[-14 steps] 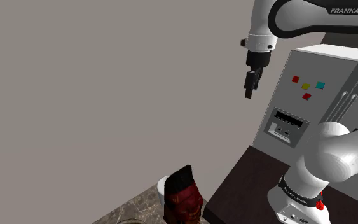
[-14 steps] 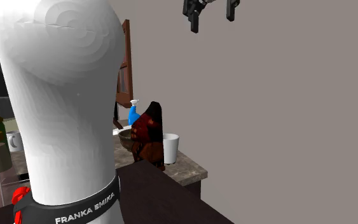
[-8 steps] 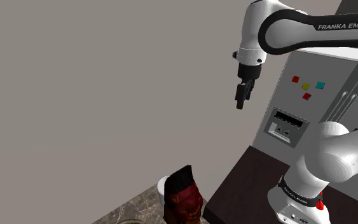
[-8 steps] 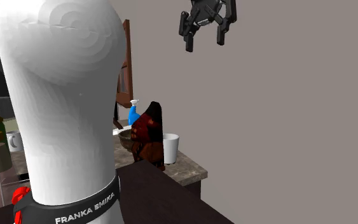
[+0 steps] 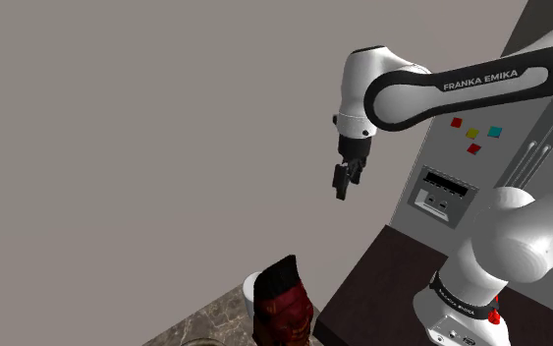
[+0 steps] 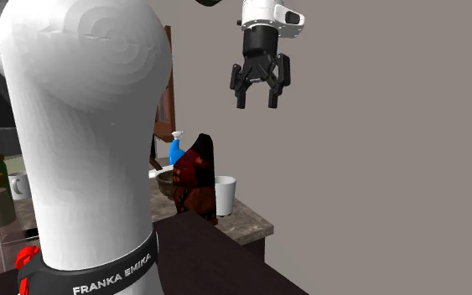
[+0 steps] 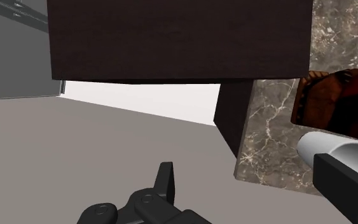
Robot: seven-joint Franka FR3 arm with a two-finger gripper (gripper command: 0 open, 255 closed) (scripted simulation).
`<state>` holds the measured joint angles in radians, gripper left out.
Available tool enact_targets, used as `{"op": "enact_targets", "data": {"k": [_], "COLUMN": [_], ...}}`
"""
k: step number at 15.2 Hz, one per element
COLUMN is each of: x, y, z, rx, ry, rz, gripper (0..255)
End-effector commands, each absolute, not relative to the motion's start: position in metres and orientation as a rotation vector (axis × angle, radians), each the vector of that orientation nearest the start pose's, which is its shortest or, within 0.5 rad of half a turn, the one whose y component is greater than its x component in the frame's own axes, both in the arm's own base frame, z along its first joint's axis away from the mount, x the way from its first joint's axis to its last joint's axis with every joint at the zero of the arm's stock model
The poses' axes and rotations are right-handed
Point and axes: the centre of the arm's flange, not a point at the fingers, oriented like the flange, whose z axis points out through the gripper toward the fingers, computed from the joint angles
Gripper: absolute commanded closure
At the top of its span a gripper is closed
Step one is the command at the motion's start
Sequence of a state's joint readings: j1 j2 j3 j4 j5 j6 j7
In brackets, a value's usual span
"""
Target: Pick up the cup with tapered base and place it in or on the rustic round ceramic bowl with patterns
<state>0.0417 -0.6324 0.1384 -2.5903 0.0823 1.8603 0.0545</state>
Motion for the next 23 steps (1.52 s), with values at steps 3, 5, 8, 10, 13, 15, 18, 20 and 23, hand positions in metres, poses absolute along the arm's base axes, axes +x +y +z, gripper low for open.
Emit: {"op": "enact_targets", "data": {"k": [3,5,8,10,13,15,18,20,23], "x": [0.351,0.358,0.368,0.375,0.386,0.394,0.405,0.412,0.424], "y": [0.097,0.111,0.132,0.147,0.168,0.183,0.205,0.220,0.243], "z": [0.410,0.389,0.359,0.339,0.309,0.289,0.260,0.241,0.212], "rx": [-3.133,-3.124,-3.112,-3.103,-3.090,-3.082,-3.069,-3.060,-3.047], "ry": [-0.080,-0.068,-0.050,-0.038,-0.021,-0.009,0.008,0.019,0.037], "rz": [0.157,0.159,0.160,0.162,0.163,0.165,0.166,0.167,0.169], "gripper": [0,0,0,0,0,0,0,0,0]}}
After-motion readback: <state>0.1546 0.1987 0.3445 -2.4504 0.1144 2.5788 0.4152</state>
